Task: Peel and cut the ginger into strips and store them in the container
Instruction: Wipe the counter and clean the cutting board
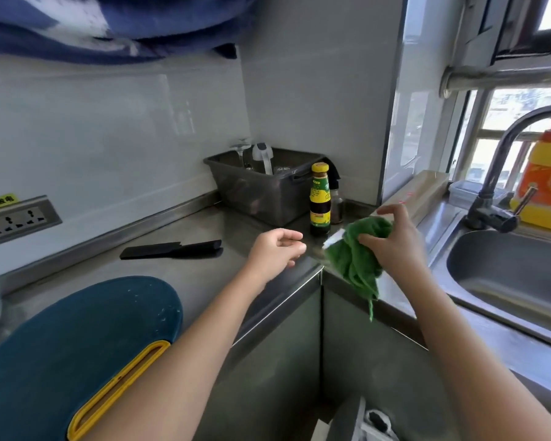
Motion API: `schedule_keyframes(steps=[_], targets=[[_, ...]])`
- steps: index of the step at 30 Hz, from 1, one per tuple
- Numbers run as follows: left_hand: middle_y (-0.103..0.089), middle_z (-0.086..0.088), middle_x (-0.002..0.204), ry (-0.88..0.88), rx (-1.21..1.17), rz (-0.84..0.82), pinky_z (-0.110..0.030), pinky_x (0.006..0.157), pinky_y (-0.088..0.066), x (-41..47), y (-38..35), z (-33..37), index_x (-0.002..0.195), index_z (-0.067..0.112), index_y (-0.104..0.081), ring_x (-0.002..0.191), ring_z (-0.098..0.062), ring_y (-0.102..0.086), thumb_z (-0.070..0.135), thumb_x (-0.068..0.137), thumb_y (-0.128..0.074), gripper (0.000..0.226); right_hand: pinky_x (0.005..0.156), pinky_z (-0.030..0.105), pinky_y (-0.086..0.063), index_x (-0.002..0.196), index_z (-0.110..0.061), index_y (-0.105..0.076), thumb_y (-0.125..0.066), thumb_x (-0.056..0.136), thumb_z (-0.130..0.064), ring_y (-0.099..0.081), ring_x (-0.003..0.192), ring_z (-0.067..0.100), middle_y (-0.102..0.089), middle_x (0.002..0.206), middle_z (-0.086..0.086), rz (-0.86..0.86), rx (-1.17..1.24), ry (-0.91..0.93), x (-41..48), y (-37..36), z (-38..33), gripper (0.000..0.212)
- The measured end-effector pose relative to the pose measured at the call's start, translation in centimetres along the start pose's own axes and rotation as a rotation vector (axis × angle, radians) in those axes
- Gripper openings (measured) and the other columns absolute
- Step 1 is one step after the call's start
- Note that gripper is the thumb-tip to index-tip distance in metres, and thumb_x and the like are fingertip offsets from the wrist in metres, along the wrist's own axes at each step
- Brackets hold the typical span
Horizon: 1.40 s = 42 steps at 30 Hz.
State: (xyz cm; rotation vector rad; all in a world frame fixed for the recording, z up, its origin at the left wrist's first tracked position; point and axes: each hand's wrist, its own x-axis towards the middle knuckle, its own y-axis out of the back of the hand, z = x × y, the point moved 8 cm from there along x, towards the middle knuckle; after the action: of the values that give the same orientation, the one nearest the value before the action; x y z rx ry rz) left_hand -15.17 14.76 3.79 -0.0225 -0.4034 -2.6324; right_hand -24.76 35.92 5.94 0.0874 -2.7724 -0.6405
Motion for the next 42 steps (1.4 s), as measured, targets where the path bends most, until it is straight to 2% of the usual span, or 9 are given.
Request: schedule_keyframes(steps=[6,9,12,18,26,30,33,39,42], targets=[[-0.067,-0.004,0.097,0.132,0.251,0.029,-0.032,0.083,-0.052,6.1,-3.8,-3.8,0.097,0.015,-0.065,0.089,-0.022,-0.064,0.014,0.082,-0.068,0.015,0.068,0.034,-0.039,0.124,-0.015,-0.053,-0.058,0.085,-0.003,-0.046,0.083,0.029,-0.047,0.118,0.015,0.145,-0.432,-0.046,3.8,2.6,3.8,0.041],[-0.066,-0.002,0.109,0.115,0.405,0.061,-0.025,0.083,-0.045,8.4,-5.8,-4.0,0.107,0.014,-0.064,0.103,-0.022,-0.061,0.021,0.081,-0.070,0.028,0.082,0.041,-0.044,0.132,-0.012,-0.049,-0.057,0.088,-0.007,-0.049,0.109,0.037,-0.042,0.130,0.017,0.079,-0.472,-0.089,4.6,0.4,6.3,0.045],[-0.060,-0.006,0.122,0.094,0.526,0.081,-0.028,0.087,-0.043,10.3,-7.4,-4.0,0.122,0.010,-0.056,0.113,-0.023,-0.056,0.032,0.081,-0.070,0.048,0.114,0.056,-0.014,0.153,-0.023,-0.020,-0.038,0.101,-0.032,-0.012,0.145,0.037,-0.015,0.160,0.011,-0.104,-0.714,-0.169,4.5,-2.5,9.9,0.056],[-0.058,-0.007,0.123,0.234,0.796,0.049,-0.037,0.092,-0.039,12.1,-10.2,-5.9,0.120,0.013,-0.055,0.117,-0.028,-0.051,0.050,0.076,-0.071,0.060,0.117,0.053,0.006,0.155,-0.017,0.010,-0.020,0.105,-0.035,0.007,0.148,0.037,0.011,0.162,0.014,-0.197,-0.863,-0.237,4.6,-3.7,11.6,0.061],[-0.068,-0.009,0.093,0.223,0.150,0.138,-0.036,0.081,-0.055,11.8,-9.3,-5.7,0.083,0.015,-0.063,0.092,-0.029,-0.065,0.016,0.084,-0.060,0.003,0.119,0.048,0.004,0.156,-0.013,0.001,-0.041,0.099,-0.026,0.006,0.148,0.038,0.008,0.161,0.018,-0.184,-0.856,-0.128,4.7,-4.3,8.9,0.072],[-0.070,-0.014,0.092,0.221,-0.218,0.130,-0.039,0.079,-0.058,10.0,-6.9,-4.0,0.081,0.012,-0.061,0.086,-0.028,-0.069,0.009,0.083,-0.060,0.004,0.114,0.039,-0.024,0.146,-0.008,-0.037,-0.052,0.096,-0.024,-0.026,0.143,0.032,-0.029,0.155,0.017,-0.092,-0.477,0.085,3.9,-4.5,4.5,0.055],[-0.068,-0.008,0.085,0.066,-0.185,0.155,-0.031,0.073,-0.057,7.4,-3.7,-1.2,0.077,0.013,-0.060,0.081,-0.022,-0.066,0.010,0.082,-0.059,0.006,0.089,0.036,-0.048,0.124,-0.008,-0.062,-0.055,0.096,-0.024,-0.061,0.101,0.023,-0.067,0.110,0.006,-0.082,0.015,-0.001,3.3,-4.8,2.4,0.033],[-0.062,0.013,0.077,-0.273,0.323,0.208,-0.003,0.062,-0.038,-2.1,1.7,3.1,0.080,0.019,-0.059,0.071,0.006,-0.056,0.014,0.083,-0.065,0.008,0.082,0.038,-0.054,0.109,-0.004,-0.063,-0.059,0.074,-0.065,-0.067,0.088,0.024,-0.069,0.102,0.013,-0.805,0.821,-0.475,-3.7,-14.0,-2.1,0.070],[-0.068,0.010,0.093,-0.258,0.340,0.111,-0.012,0.075,-0.047,-5.5,3.0,1.6,0.088,0.025,-0.057,0.084,0.003,-0.063,0.016,0.082,-0.067,0.014,0.069,0.030,-0.051,0.089,-0.008,-0.060,-0.049,0.096,-0.043,-0.062,0.069,0.020,-0.063,0.079,0.010,-0.925,0.944,-0.518,-7.5,-17.6,-4.3,0.038]])
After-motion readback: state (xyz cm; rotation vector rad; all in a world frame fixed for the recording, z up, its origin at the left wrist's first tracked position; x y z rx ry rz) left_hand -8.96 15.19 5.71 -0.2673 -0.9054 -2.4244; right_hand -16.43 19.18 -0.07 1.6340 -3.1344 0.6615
